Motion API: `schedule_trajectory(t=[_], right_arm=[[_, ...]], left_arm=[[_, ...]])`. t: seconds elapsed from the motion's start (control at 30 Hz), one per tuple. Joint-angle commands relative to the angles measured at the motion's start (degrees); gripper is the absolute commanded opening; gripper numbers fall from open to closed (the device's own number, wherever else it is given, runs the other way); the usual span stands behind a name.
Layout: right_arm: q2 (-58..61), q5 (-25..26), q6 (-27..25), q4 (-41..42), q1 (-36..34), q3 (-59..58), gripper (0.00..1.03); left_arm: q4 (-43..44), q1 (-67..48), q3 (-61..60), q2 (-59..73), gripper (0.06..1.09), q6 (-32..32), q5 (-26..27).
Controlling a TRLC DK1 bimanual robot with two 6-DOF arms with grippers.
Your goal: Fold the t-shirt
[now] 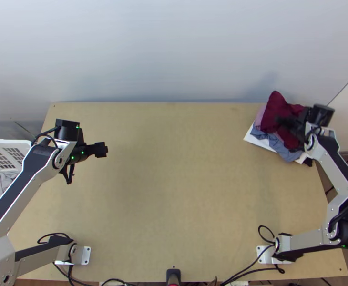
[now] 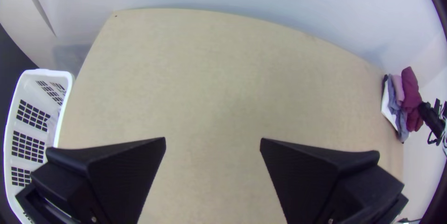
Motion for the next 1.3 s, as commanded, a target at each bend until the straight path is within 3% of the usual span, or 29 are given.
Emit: schedule_trajectory(t=[0.0, 0.07, 0.17, 0.27, 0.57, 0.8, 1.03, 1.27], right_arm=[[-1.14, -1.66, -4.39, 0.85, -5.50, -7.63, 0.42], [-1.23, -3.42, -4.13, 0.76, -6.91, -7.54, 0.66], [-2.64, -6.06, -3.08, 0.32, -7.70, -6.66, 0.86], [-5.10, -7.46, -1.93, -2.58, -7.79, -4.46, 0.99], [-11.07, -9.93, 4.31, -8.20, -8.05, 7.75, 0.99], [-3.87, -9.75, 6.33, -5.74, -4.18, 13.03, 0.99], [6.50, -8.70, 5.80, -0.38, -0.58, 8.63, 0.99], [12.66, -6.67, 1.32, 6.12, -0.14, 0.19, 0.99]], left_arm=[[0.05, -0.57, 0.04, 0.42, 1.04, -0.10, -0.15], [0.05, -0.92, 0.66, 0.86, 1.04, -0.28, -0.15], [0.05, -1.10, 1.45, 1.21, 1.04, -0.45, -0.15], [0.05, -1.10, 1.36, 1.12, 1.04, -0.45, -0.15], [-0.04, -1.10, 0.04, 0.42, 1.04, -0.89, -0.15], [-0.04, -2.33, 0.40, 0.68, 1.04, -1.77, -0.15], [-0.48, -1.98, 0.13, 0.33, 1.04, -1.86, -0.24], [-0.57, -1.54, -0.66, 0.24, 1.04, -1.77, -0.24]])
